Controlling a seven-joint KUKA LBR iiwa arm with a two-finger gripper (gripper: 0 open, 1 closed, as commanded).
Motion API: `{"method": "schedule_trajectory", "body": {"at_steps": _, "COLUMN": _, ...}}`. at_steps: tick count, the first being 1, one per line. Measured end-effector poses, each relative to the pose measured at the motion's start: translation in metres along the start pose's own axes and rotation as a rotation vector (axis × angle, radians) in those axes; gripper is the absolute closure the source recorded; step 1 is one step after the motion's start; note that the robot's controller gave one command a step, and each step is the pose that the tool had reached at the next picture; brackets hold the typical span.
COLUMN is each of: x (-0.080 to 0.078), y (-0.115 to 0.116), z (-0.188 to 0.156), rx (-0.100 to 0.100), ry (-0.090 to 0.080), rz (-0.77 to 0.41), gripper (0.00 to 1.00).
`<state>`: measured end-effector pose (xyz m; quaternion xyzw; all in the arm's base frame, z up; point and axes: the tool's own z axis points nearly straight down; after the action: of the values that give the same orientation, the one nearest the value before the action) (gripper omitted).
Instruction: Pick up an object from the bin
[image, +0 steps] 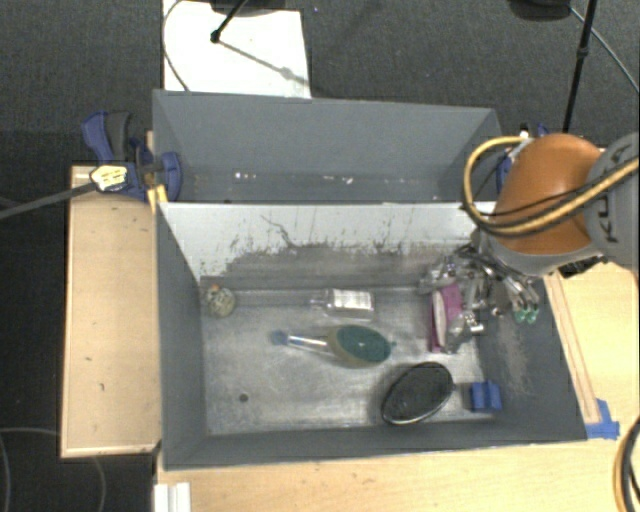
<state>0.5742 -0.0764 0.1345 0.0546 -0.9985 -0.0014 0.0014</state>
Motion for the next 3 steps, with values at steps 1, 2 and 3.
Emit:
{"method": "schedule_trajectory", "body": {"at_steps": 1, "x": 0.068, "y": 0.042, "z": 0.061, "rx": 0.002, "ry": -0.006, "rz": -0.177, "gripper": 0.00}}
{"method": "schedule_trajectory", "body": {"at_steps": 2, "x": 0.079, "y": 0.108, "z": 0.056, "rx": 0.004, "ry": -0.014, "rz": -0.295, "gripper": 0.00}}
{"method": "schedule_trajectory", "body": {"at_steps": 3, "x": 0.071, "y": 0.155, "z": 0.063, "rx": 0.005, "ry": -0.015, "rz": -0.232, "gripper": 0.00}}
